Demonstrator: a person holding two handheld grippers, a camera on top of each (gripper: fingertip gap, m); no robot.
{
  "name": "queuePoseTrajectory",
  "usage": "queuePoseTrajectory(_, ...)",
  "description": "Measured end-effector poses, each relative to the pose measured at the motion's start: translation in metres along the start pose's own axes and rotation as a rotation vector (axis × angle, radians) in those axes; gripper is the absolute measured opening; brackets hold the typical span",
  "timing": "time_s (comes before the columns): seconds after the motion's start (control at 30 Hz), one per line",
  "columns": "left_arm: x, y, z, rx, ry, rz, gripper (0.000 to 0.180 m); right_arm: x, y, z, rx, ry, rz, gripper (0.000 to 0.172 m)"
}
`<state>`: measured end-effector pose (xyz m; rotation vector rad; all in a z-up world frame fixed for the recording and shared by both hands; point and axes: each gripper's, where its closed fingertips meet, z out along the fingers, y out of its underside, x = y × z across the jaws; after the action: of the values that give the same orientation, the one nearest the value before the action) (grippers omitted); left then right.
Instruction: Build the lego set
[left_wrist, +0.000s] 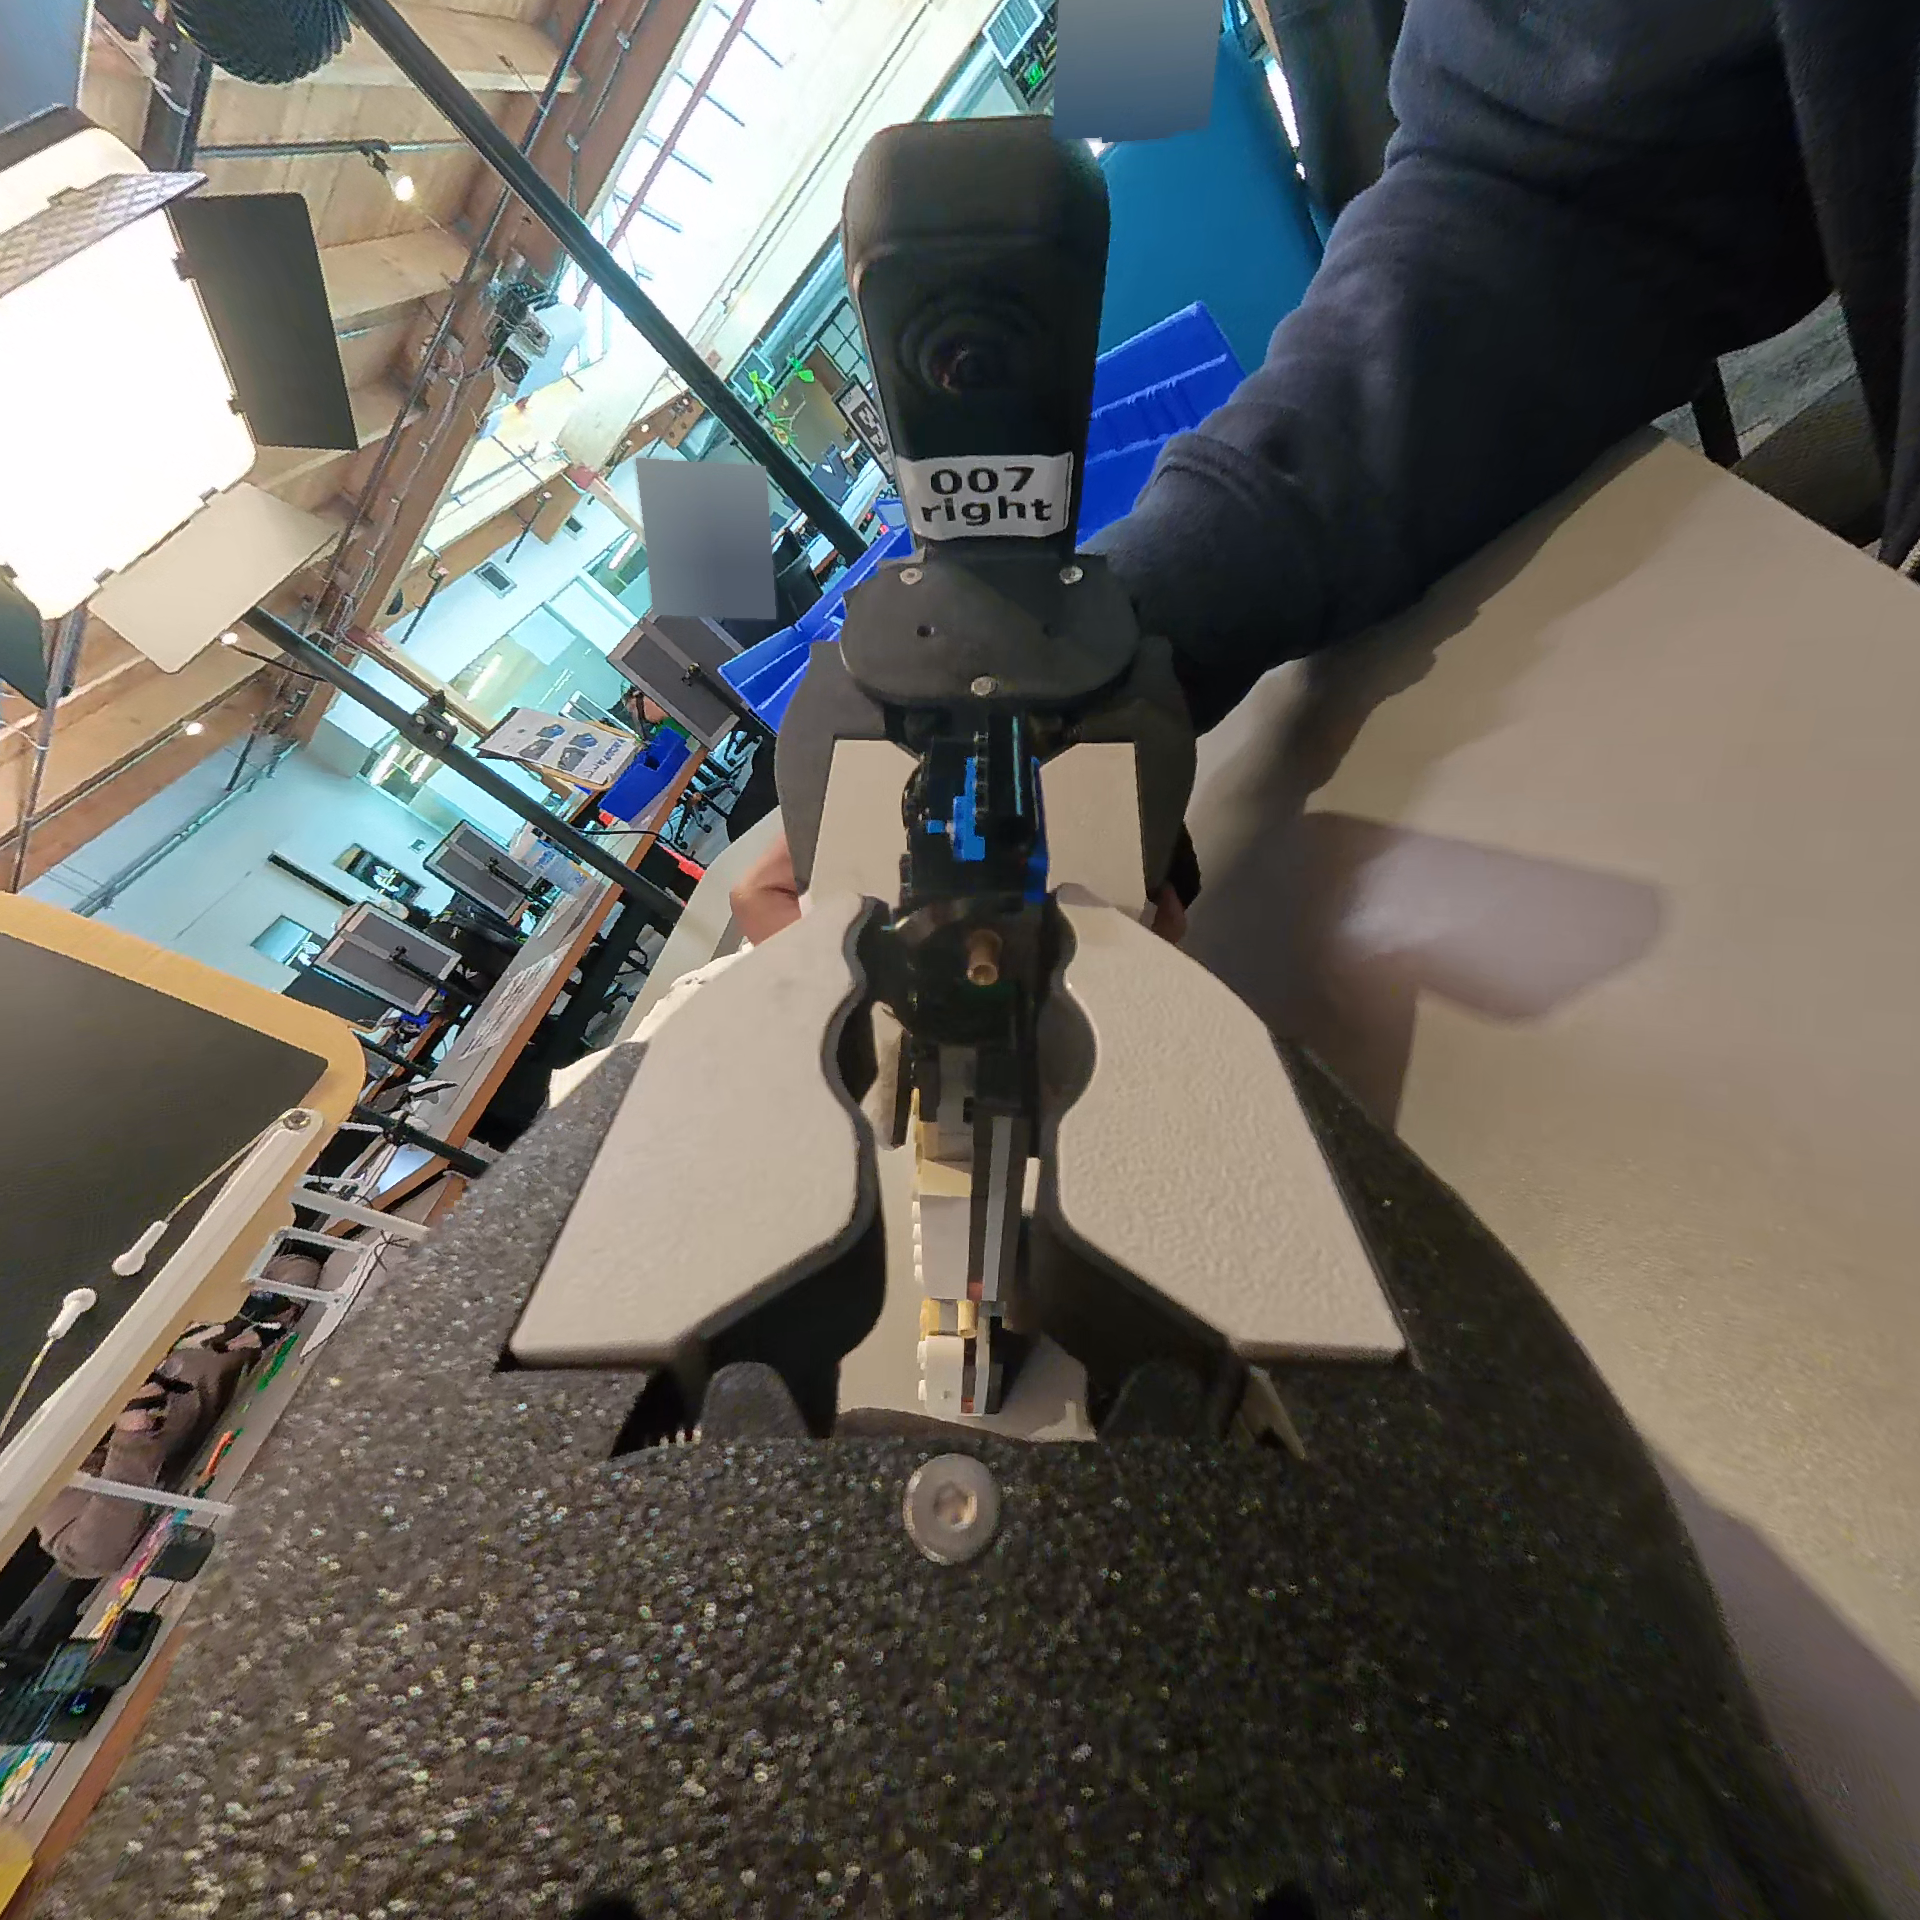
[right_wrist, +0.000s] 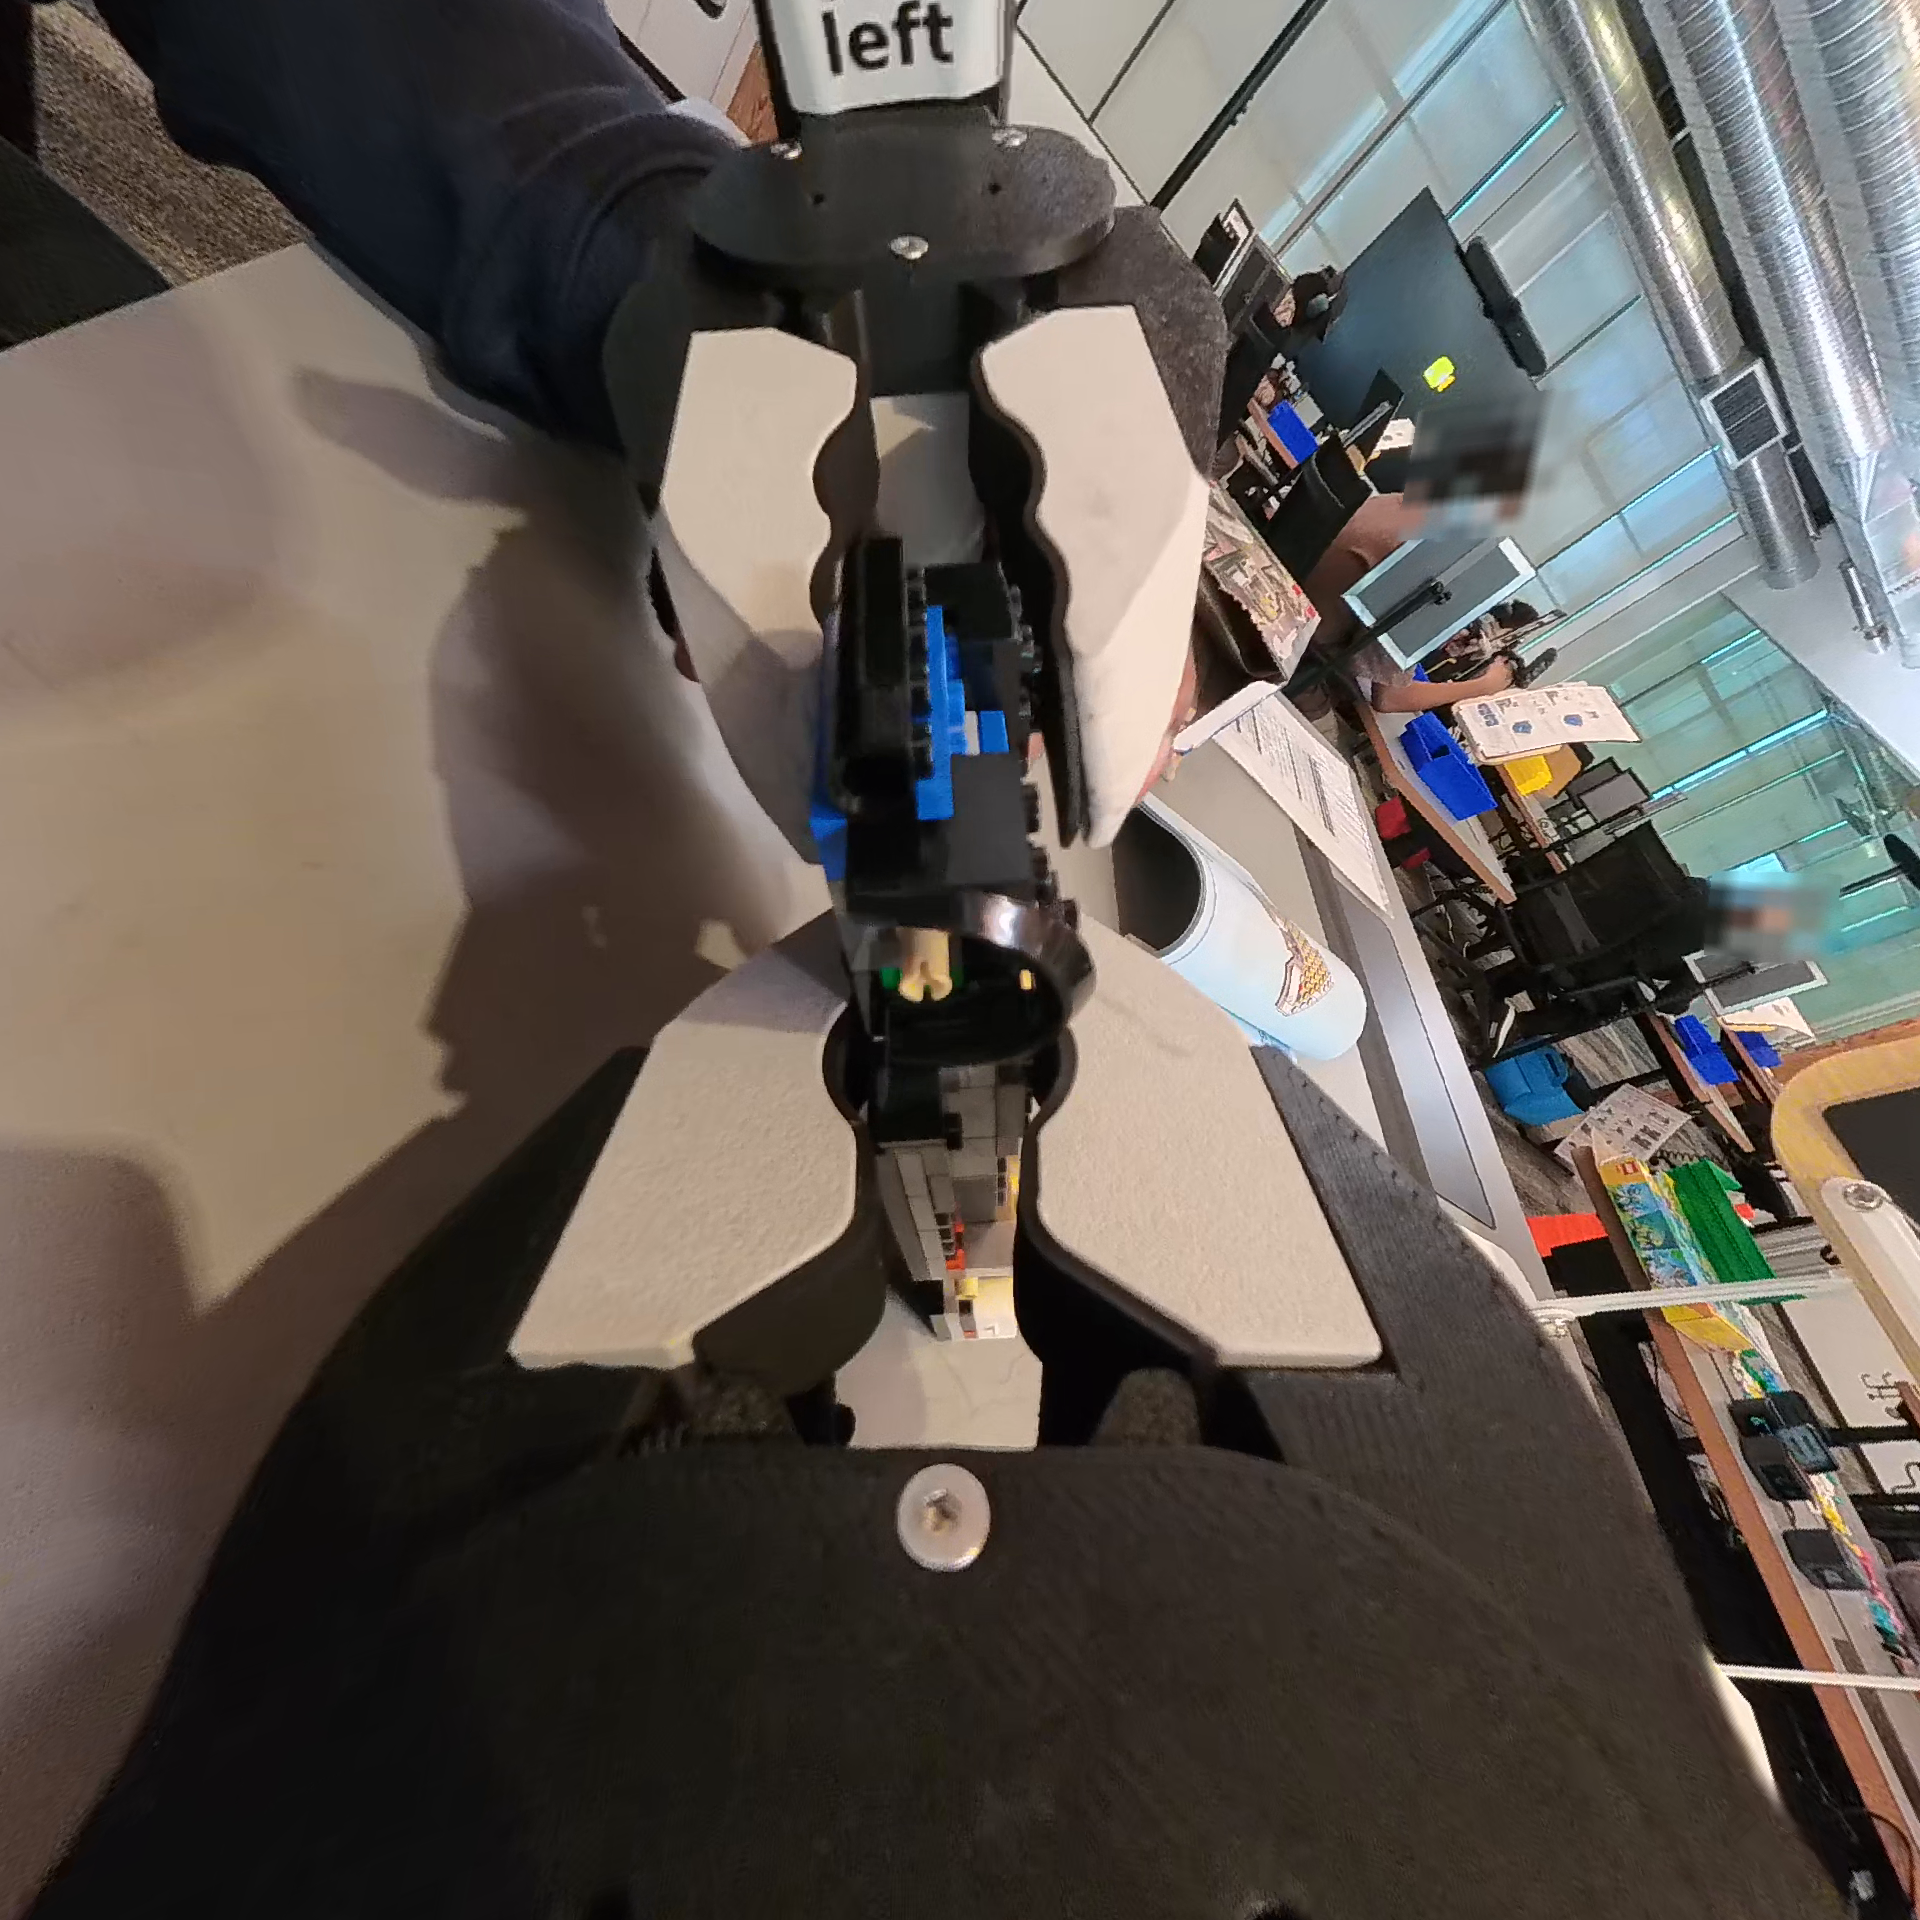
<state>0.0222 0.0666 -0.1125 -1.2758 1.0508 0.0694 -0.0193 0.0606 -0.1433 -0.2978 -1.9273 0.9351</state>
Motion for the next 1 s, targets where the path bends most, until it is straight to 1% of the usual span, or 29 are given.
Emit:
queuePoseTrajectory(0.2,0.0022,0.0001,0.0004,-0.011,0.023,0.021,0.029,-0.0016,0.0009,0.0002,-0.012,-0.008,-0.016,0.024)
queuePoseTrajectory(0.73,0.0066,-0.0035,-0.0012,0.005,0.088,-0.006,0.028,-0.0053,-0.0027,0.0012,-0.012,-0.028,-0.037,0.024)
queuePoseTrajectory(1.0,0.0074,-0.0031,-0.0016,0.004,0.094,-0.001,0.028,-0.0057,-0.0028,0.0018,-0.011,-0.031,-0.041,0.024)
